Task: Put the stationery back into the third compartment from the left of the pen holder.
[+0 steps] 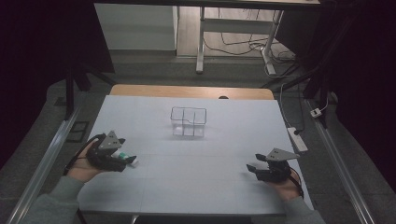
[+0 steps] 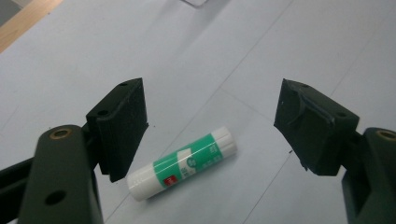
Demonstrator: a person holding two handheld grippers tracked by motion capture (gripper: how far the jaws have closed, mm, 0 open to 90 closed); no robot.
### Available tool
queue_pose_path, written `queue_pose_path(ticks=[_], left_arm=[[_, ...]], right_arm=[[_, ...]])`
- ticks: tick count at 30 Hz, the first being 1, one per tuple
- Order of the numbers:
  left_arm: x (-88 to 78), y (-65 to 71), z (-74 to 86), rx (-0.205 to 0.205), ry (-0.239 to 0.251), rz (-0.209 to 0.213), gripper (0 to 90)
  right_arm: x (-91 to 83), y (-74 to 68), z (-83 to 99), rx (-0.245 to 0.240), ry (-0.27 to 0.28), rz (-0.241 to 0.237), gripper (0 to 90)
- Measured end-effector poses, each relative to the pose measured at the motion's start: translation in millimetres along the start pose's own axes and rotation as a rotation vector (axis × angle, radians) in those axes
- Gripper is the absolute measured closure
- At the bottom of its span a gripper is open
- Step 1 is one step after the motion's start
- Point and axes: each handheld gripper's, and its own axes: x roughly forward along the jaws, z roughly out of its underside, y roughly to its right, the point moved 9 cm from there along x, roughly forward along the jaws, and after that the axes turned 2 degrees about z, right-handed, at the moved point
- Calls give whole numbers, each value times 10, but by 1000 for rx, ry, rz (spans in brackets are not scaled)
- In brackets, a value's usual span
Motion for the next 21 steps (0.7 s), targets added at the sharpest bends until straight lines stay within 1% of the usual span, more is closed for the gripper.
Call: queue_pose_path(ticks=[3,5,13,16,17,19,20,21], left_arm=[[7,-62,25,25,-30,15,255],[9,-113,40,38,-51,18,256],[33,-324,103,50,-94,22,268],[75,-377,154,56,-117,19,272],[89,-389,171,63,-125,17,272],[112,-402,192,68,-130,25,273],[120,-406,200,69,-135,31,274],[131,-420,219,81,-150,33,277]], right_arm=[[4,-3,6,0,-4,1,386],[5,-3,8,0,-6,1,386],[4,-1,15,4,-8,0,384],[3,6,22,3,-11,8,383],[6,3,20,7,-7,3,383],[4,7,23,3,-11,9,383],[9,2,21,6,-7,1,383],[9,3,26,3,-13,1,383]])
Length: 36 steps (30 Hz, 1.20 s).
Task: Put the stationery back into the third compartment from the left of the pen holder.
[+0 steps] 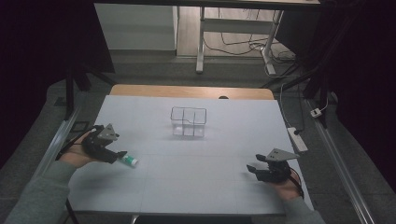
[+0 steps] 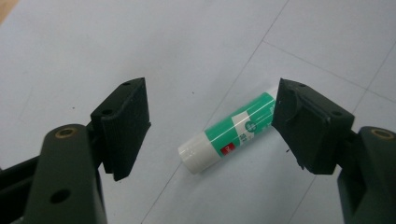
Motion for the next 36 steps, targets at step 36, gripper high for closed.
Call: queue_pose_path(ticks=[36], left_arm=[[328,-145,203,301,-235,149,308]], right_arm=[[59,1,66,-11,-49,6,379]])
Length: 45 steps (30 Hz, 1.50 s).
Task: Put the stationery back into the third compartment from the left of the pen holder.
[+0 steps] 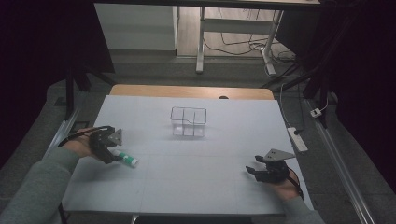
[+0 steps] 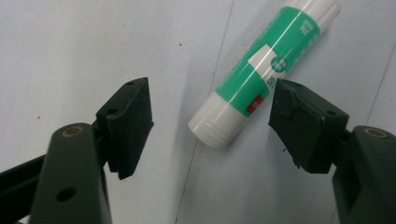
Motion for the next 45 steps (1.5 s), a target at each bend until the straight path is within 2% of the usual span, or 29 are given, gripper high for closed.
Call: queue_pose_path(ticks=[10,13,20,22,27,31,36,39,45], left_arm=[[102,3,20,79,-57,58,350],[128,-5,32,91,-68,71,368],[172,-17,48,127,-74,84,496],[199,-8,50,140,-74,100,550],[191,3,58,167,-70,119,618],[184,23,51,186,-79,113,645],[148,59,44,172,-57,133,649],[87,89,8,134,-3,146,650],[-17,147,-63,63,85,121,649]], right_arm=[[11,-4,14,-9,-14,1,379],[16,-6,18,-9,-17,1,379],[31,-11,30,-11,-26,-3,378],[36,-11,33,-12,-28,-3,378],[32,-5,36,-8,-30,1,378],[34,-5,37,-8,-32,1,378],[15,-1,25,-9,-22,6,378],[10,4,21,-5,-17,4,378],[-4,4,8,-3,-6,3,380]])
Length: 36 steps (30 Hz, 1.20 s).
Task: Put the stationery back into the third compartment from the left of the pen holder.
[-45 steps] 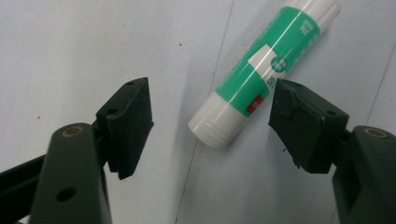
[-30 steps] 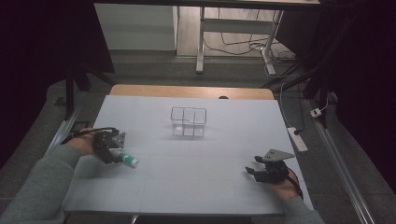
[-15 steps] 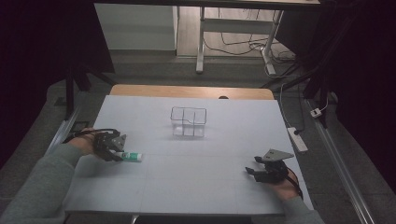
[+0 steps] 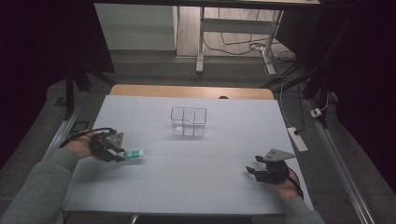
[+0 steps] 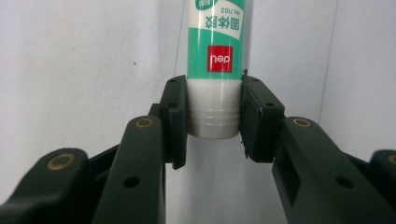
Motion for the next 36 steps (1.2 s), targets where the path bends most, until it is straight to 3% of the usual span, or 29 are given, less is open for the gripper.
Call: queue_pose_path(ticks=[13,20,30,36], left_arm=[[-71,117,-259,-66,102,-79,648],[-101,134,-427,-141,160,-123,648],[-73,211,-633,-202,203,-160,648],[-62,232,-725,-218,208,-170,648]], right_arm=[[-17,8,-20,5,17,5,380],[-25,12,-27,7,21,8,379],[-34,19,-38,12,31,12,379],[-43,18,-49,12,39,17,379]])
